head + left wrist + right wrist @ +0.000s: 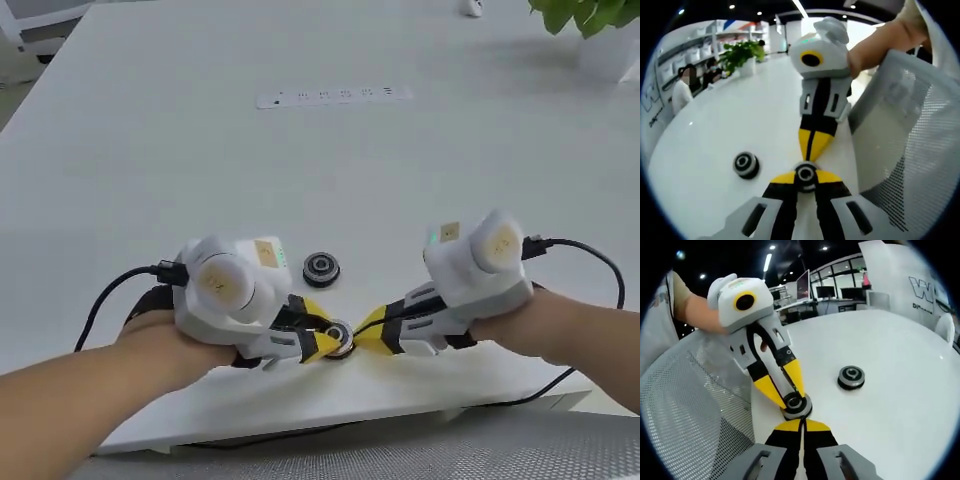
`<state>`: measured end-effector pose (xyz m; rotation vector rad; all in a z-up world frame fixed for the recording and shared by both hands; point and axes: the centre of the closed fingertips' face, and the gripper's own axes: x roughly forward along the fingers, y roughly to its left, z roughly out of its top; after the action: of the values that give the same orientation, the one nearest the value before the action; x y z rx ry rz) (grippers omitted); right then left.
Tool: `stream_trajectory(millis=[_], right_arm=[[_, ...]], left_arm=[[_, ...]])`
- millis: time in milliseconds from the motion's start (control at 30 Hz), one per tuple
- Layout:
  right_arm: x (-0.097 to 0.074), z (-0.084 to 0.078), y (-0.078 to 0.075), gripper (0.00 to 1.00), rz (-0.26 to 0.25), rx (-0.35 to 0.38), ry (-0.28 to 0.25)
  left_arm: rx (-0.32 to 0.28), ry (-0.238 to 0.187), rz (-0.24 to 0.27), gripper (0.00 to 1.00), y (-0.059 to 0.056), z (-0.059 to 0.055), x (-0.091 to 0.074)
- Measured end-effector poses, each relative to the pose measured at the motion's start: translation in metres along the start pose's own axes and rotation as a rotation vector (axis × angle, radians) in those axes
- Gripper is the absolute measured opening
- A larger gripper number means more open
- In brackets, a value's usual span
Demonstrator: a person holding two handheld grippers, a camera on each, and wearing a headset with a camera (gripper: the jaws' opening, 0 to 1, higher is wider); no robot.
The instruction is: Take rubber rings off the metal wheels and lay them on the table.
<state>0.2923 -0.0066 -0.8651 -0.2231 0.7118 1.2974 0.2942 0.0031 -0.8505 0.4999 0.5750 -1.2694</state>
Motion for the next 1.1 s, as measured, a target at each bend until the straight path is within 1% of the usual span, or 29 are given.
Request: stream_trajectory(millis=[167, 267, 400, 600, 633, 800, 900, 933, 967, 1033, 1100], right_arm=[[-0.002, 0.002, 0.000, 0.00, 0.002, 0.040, -0.016], [-0.002, 0.002, 0.001, 0.00, 0.003, 0.045, -0.018], [-0.003, 0.002, 0.001, 0.00, 0.013, 0.083, -0.026], [-0.005, 0.002, 0.002, 0.00, 0.024, 0.120, -0.040], [-0.006, 0.005, 0.003, 0.00, 0.031, 0.135, -0.055], [-0.005, 0.003, 0.002, 0.00, 0.026, 0.145, -0.048], [-0.004, 0.003, 0.000, 0.00, 0.020, 0.170, -0.051], [-0.004, 0.004, 0.000, 0.00, 0.018, 0.178, -0.055], [-0.005, 0.007, -0.002, 0.00, 0.017, 0.195, -0.071], [-0.005, 0.012, 0.000, 0.00, 0.029, 0.231, -0.097], [-0.005, 0.011, 0.000, 0.00, 0.028, 0.235, -0.095]], left_arm=[[0.003, 0.000, 0.001, 0.13, 0.000, 0.000, 0.000], [0.002, -0.002, 0.001, 0.13, 0.000, 0.000, 0.000], [0.003, -0.004, 0.000, 0.13, -0.001, 0.000, 0.000], [0.005, -0.006, -0.005, 0.13, -0.002, 0.000, 0.000], [0.006, -0.006, -0.005, 0.13, -0.002, 0.000, 0.000], [0.004, -0.009, -0.005, 0.12, -0.002, 0.000, 0.000], [0.002, -0.010, -0.003, 0.12, -0.002, 0.000, 0.000], [0.001, -0.010, -0.002, 0.12, -0.002, 0.000, 0.000], [0.001, -0.009, -0.002, 0.12, -0.002, 0.000, 0.000], [0.002, -0.008, 0.000, 0.12, -0.002, 0.000, 0.000], [0.002, -0.007, 0.002, 0.12, -0.001, 0.000, 0.000]])
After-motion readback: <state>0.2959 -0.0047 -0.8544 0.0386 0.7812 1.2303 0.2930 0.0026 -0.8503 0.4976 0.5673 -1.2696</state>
